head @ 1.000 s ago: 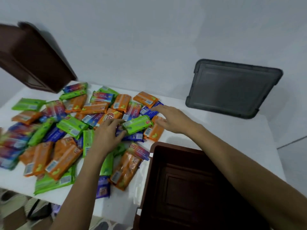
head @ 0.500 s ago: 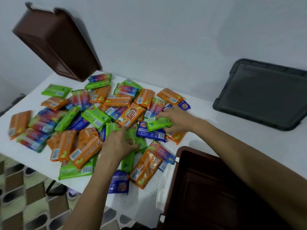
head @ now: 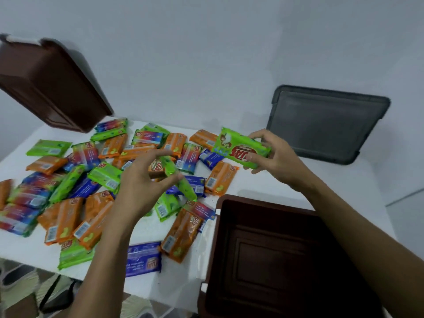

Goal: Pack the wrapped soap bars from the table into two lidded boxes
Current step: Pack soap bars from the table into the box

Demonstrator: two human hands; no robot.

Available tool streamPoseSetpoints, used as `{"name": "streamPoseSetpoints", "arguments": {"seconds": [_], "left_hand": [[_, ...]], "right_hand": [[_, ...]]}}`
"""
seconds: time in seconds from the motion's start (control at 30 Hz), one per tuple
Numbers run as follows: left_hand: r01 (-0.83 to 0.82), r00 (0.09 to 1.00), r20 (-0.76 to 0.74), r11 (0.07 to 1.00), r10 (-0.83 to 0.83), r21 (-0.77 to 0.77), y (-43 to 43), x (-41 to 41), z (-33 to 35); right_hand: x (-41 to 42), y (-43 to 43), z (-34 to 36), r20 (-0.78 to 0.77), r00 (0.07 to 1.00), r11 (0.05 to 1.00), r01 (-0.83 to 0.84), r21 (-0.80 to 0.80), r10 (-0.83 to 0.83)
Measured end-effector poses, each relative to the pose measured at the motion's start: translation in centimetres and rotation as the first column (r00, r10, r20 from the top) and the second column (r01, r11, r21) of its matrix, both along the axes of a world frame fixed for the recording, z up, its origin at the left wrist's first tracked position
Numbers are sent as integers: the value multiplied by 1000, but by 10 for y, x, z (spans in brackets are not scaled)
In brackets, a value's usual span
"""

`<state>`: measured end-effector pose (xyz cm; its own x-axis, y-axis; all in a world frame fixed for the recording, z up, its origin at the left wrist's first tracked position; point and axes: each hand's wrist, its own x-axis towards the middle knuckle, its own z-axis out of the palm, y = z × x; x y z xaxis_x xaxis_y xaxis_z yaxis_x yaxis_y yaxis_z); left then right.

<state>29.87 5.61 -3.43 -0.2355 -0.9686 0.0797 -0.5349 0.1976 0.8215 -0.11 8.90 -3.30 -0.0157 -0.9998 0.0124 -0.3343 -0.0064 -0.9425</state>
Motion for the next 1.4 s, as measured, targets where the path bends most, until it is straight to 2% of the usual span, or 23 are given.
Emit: {"name": "streamPoseSetpoints", "arguments": {"seconds": [0.1,0.17,0.23,0.3,0.37,0.47,0.63,0.7,0.83,0.97,1.1,1.2,1.27,1.33,1.4], "left_hand": [[100,968,-231,995,-95,10,6,-16,0],[172,913,-382,984,-140,51,12,-28,-5],[228,850,-508,967,-141,113,18,-40,-14],[279,810,-572,944,-132,177,25,-52,-23],[338,791,-594,914,-147,223,32,-61,-33],[396,755,-639,879,-147,265,38,-69,-44],[396,731,-671,877,-123,271,40,-69,-45],[403,731,-668,877,-137,261,41,-69,-45],[408,735,-663,874,-141,266,42,-69,-44],[419,741,-653,868,-159,265,42,-67,-45],[423,750,-640,865,-167,269,40,-67,-45],[431,752,-635,860,-177,272,40,-67,-44],[434,753,-633,858,-180,273,41,-67,-44],[438,757,-626,858,-189,270,41,-67,-44],[435,764,-615,861,-197,264,41,-66,-45]], "right_hand": [[-3,33,13,206,974,995,85,43,-92],[-3,50,16,296,947,992,119,39,-125],[-4,64,16,343,930,990,138,14,-135],[-4,76,14,344,928,988,153,-9,-141],[-2,88,11,288,945,982,176,-61,-152],[1,103,7,134,956,941,284,-183,-262],[-1,122,-1,66,919,904,394,-165,-388],[-1,130,-4,39,922,916,388,-104,-386],[7,150,-20,185,906,922,354,158,-380],[28,161,-48,213,913,906,270,325,-349],[41,154,-79,-115,974,917,223,332,-195],[43,148,-91,-179,976,912,185,367,-126],[40,147,-95,-341,940,923,151,353,-24],[36,149,-96,-499,863,931,117,345,76],[36,149,-100,-553,825,938,92,333,116]]}}
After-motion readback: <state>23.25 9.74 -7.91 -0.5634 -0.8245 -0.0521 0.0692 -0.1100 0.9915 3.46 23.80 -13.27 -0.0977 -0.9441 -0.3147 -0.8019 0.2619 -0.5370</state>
